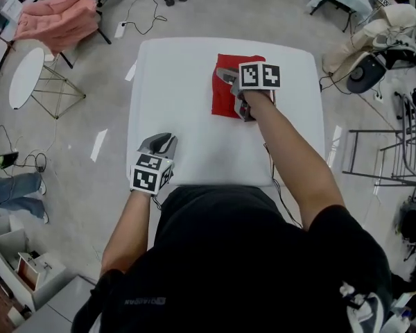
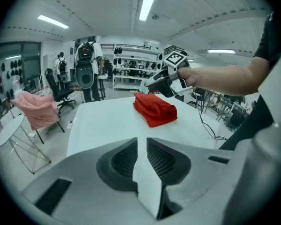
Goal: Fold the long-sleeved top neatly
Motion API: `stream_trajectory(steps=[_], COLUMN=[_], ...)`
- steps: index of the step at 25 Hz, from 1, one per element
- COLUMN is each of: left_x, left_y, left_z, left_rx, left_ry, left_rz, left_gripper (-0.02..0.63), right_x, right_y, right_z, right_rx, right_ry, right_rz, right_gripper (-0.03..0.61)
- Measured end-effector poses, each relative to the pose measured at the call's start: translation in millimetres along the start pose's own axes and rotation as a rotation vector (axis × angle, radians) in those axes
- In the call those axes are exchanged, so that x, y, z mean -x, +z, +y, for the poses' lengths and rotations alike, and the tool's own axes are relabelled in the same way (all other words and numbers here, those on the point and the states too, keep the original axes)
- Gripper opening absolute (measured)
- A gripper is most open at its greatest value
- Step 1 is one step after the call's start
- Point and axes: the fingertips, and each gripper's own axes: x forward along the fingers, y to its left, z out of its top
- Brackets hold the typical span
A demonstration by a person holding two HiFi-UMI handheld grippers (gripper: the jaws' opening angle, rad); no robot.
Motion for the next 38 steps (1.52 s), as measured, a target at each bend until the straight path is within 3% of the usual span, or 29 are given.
stream_trajectory(steps=[4, 7, 11, 15, 25, 28, 29, 32, 38], left_x=[-34, -60, -101, -136, -175, -176, -175, -166, -135], left_y=[29, 46, 65, 72, 49, 43, 43, 46, 45], left_z=[-26, -45, -57, -61, -61, -53, -50, -44, -53], left_rx=[-0.085, -0.128, -0.125, -0.124, -0.119, -0.097, -0.083, -0.017, 0.139], left_ry=[-0.075, -0.123, -0.163, -0.164, -0.133, -0.127, -0.134, -0.175, -0.281], left_rz=[0.006, 0.01, 0.03, 0.067, 0.194, 0.231, 0.231, 0.206, 0.149], left_gripper=[0.075, 0.081, 0.095, 0.106, 0.114, 0.079, 0.043, 0.023, 0.018], right_x=[63, 96, 116, 116, 87, 84, 85, 95, 128], right_y=[-7, -51, -100, -129, -155, -152, -151, -145, -153], right_z=[-33, -65, -96, -103, -104, -111, -112, -111, -108], right_rx=[0.019, 0.105, 0.261, 0.339, 0.512, 0.528, 0.527, 0.528, 0.599], right_ry=[-0.028, -0.128, -0.246, -0.262, -0.339, -0.38, -0.389, -0.392, -0.411], right_rz=[-0.101, -0.061, 0.031, 0.085, 0.161, 0.171, 0.167, 0.132, 0.101], right_gripper=[0.083, 0.067, 0.082, 0.118, 0.16, 0.115, 0.09, 0.044, 0.032])
